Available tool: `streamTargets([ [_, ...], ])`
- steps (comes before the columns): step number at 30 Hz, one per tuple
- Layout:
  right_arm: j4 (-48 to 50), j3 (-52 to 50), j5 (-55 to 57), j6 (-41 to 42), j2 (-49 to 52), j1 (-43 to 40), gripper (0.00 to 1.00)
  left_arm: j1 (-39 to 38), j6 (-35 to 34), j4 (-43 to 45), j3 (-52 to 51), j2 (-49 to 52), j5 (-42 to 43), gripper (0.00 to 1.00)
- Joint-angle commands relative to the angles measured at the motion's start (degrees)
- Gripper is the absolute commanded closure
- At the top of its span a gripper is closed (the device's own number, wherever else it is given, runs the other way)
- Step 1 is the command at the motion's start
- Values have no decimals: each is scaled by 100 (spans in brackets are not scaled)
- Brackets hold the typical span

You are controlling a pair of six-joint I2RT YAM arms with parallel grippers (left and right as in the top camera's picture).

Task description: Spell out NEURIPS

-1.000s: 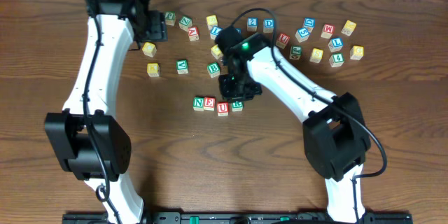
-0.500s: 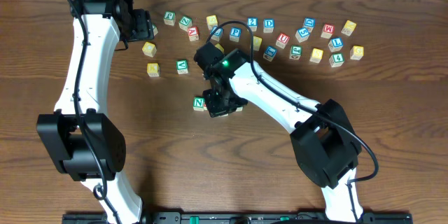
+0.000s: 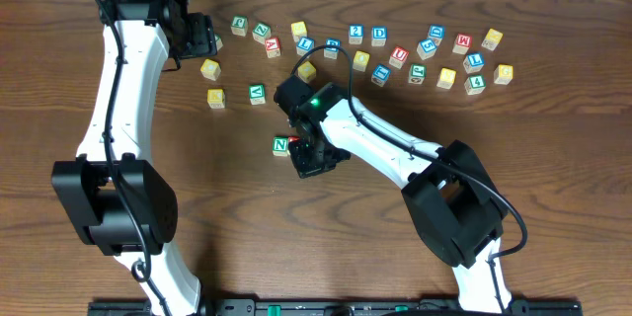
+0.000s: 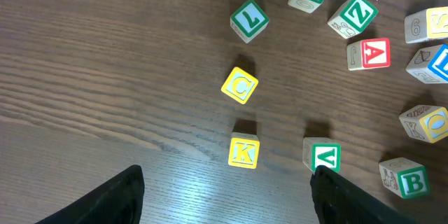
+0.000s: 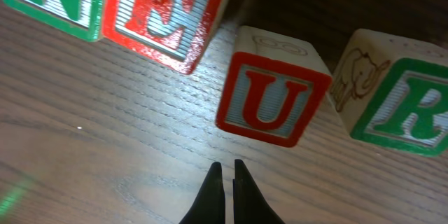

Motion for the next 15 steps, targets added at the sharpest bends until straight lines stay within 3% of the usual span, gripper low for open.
streamTargets([
  [1, 26, -55, 114, 15, 35, 39, 99, 9, -50, -17, -20, -125, -72, 25],
  [15, 155, -55, 197, 22, 90, 39, 99, 9, -50, -28, -20, -105, -70, 25],
])
